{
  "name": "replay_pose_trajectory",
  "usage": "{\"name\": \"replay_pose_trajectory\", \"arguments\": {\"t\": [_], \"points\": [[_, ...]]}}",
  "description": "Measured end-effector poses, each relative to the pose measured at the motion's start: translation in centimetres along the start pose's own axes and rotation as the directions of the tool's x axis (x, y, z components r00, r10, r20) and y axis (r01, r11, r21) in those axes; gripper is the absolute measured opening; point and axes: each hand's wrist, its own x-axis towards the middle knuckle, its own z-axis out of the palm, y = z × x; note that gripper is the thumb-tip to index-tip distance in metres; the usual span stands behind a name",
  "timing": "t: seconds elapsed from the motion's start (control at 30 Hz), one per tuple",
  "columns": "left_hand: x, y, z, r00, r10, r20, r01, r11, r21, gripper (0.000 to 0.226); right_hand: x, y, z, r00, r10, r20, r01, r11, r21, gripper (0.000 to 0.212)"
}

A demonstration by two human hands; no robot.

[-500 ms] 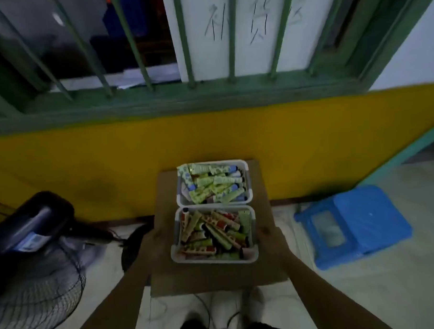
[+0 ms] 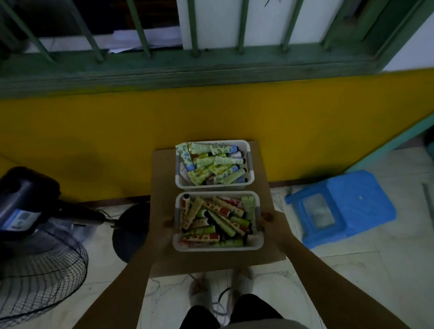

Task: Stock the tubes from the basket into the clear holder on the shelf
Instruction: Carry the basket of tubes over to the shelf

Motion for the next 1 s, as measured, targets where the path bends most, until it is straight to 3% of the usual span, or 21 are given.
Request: {"name": "replay_pose_trajectory", "arguments": {"t": [0.13, 0.27, 0.4, 0.5, 0.7, 0.8, 1.0], "points": [[-0.7, 0.3, 0.6, 0.991, 0.060, 0.123, -0.074, 0.991, 0.116, 0.017, -2.8, 1.9, -1.7, 0.995, 0.068, -0.079, -0.065, 0.997, 0.039, 0.016], [-1.9, 1.6, 3.0, 0.963, 0.092, 0.255, -0.126, 0.985, 0.119, 0.021, -6.7, 4.9, -3.5, 0.969, 0.183, -0.168, -0.150, 0.970, 0.193, 0.015], [-3.0, 5.0, 7.2, 0.897, 0.146, 0.418, -0.243, 0.952, 0.189, 0.016, -11.7, 7.2, -5.7, 0.894, 0.271, -0.356, -0.149, 0.930, 0.335, 0.018], [-4.2, 7.8, 11.4, 0.836, 0.179, 0.519, -0.328, 0.920, 0.212, 0.014, -15.4, 8.9, -8.7, 0.846, 0.341, -0.409, -0.153, 0.891, 0.427, 0.020], [-9.6, 13.6, 21.0, 0.698, 0.230, 0.678, -0.447, 0.880, 0.162, 0.016, -22.2, 11.9, -16.6, 0.744, 0.356, -0.565, -0.050, 0.873, 0.485, 0.017], [-13.6, 16.6, 26.6, 0.666, 0.251, 0.702, -0.473, 0.870, 0.137, 0.016, -25.9, 13.9, -21.2, 0.678, 0.372, -0.634, 0.019, 0.854, 0.520, 0.019], [-23.6, 20.6, 40.5, 0.541, 0.277, 0.794, -0.563, 0.821, 0.098, 0.022, -33.3, 21.1, -30.2, 0.550, 0.414, -0.726, 0.138, 0.812, 0.568, 0.014]]}}
